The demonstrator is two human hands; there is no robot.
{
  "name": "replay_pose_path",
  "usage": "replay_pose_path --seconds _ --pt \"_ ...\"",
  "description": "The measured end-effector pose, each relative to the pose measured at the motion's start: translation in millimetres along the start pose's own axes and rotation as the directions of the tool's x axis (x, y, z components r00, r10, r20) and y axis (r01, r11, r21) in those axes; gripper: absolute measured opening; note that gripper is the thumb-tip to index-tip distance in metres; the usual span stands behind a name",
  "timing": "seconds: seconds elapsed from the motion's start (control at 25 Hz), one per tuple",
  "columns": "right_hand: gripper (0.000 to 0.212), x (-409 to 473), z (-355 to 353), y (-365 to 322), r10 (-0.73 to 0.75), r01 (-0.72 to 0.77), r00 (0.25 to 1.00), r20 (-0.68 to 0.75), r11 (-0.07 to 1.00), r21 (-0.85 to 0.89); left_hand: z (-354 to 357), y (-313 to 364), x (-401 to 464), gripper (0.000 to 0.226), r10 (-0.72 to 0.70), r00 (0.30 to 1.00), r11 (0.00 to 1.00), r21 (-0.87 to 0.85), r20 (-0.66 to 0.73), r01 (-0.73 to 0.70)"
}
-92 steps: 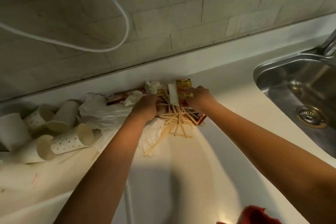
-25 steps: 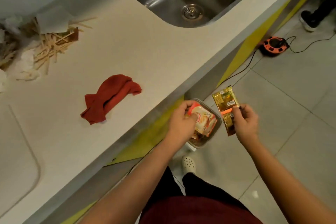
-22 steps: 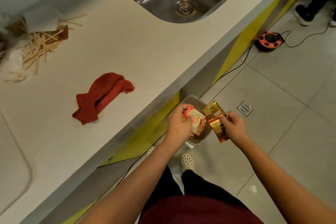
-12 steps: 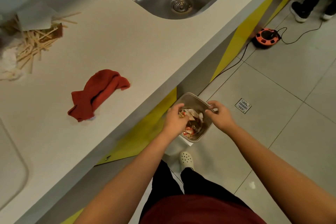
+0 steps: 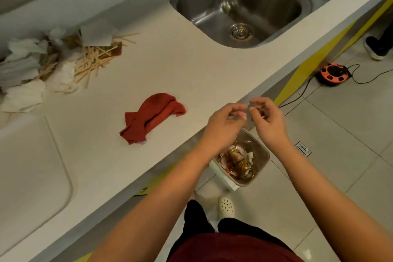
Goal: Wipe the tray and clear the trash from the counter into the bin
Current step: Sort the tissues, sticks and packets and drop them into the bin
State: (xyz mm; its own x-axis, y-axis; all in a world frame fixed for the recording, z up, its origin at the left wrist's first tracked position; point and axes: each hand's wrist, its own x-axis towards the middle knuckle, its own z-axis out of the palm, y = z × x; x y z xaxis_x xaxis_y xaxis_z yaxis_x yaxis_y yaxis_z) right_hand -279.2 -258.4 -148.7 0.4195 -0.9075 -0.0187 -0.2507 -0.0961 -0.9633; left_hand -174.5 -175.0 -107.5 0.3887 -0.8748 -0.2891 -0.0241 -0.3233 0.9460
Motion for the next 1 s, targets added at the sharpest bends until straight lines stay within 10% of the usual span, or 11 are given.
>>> replay_pose_path --seconds 0.6,1.0 --pt "0.018 82.0 156.9 -111.7 -0.164 0.203 0.927 0.337 0.976 -0.083 -237.5 28.7 22.5 0.025 -0.034 0.765 0.990 -0.127 -0.643 -0.063" --pt "0.016 126.0 268.4 -152.2 -0.159 0.371 0.821 0.548 0.879 -0.300 -344.1 -0.9 44.1 0.022 -0.098 0.595 0.988 -0.005 -0.798 0.156"
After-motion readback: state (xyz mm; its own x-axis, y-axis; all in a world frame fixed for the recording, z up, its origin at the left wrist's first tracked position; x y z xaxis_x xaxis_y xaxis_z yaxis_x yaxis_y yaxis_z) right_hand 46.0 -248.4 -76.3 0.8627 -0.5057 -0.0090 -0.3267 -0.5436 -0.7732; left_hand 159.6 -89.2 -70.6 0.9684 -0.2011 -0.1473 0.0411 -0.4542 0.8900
